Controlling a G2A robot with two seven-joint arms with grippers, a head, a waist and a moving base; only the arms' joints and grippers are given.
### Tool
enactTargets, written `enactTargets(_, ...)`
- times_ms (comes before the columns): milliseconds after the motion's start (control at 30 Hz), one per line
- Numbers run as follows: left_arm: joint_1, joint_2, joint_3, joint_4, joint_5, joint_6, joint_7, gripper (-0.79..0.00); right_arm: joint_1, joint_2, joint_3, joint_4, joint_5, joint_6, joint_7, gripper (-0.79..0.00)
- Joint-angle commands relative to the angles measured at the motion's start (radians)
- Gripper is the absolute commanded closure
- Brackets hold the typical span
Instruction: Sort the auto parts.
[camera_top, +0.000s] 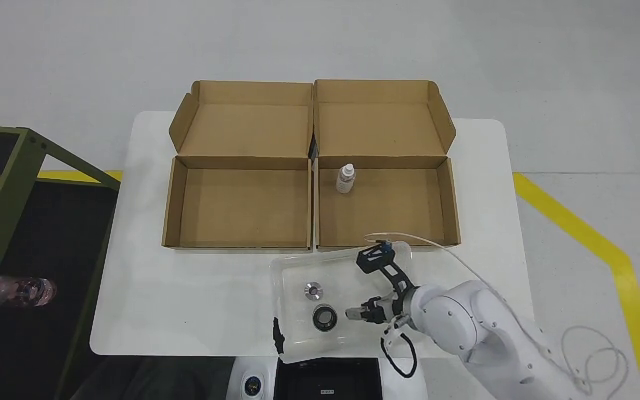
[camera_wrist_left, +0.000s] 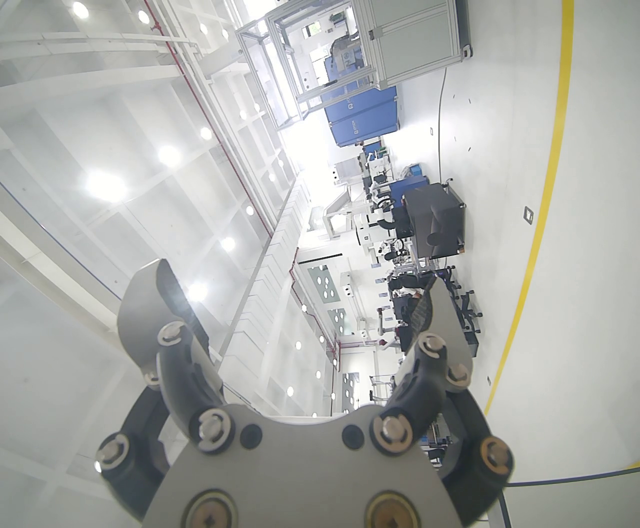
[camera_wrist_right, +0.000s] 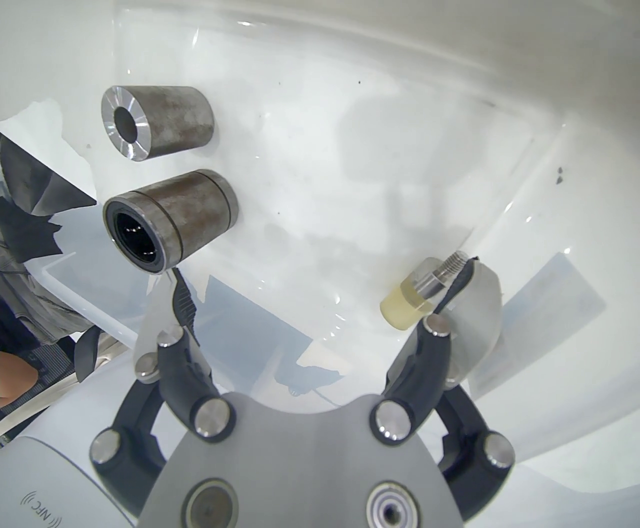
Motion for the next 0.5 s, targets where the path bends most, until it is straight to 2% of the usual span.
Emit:
enactTargets(0, 0.000, 0.000, 0.000, 0.000, 0.000, 0.000, 0.000, -0.785, -0.001, -0.002, -0.003, 0.010, -0.003, 0.008, -0.006, -0.785)
enactTargets(167, 0.000, 0.000, 0.000, 0.000, 0.000, 0.000, 0.000, -0.785, 0.000, -0.007, -0.008, 0.026, 0.013, 0.008, -0.023, -0.785)
enactTargets(367, 0.000, 0.000, 0.000, 0.000, 0.000, 0.000, 0.000, -0.785, 0.004, -0.014, -0.004, 0.035, 0.138, -0.105, -0.051, -0.785)
enactTargets(467, 0.000, 0.000, 0.000, 0.000, 0.000, 0.000, 0.000, -0.785, 0.001, -0.014, 0.013, 0.037, 0.154, -0.122, -0.073, -0.785)
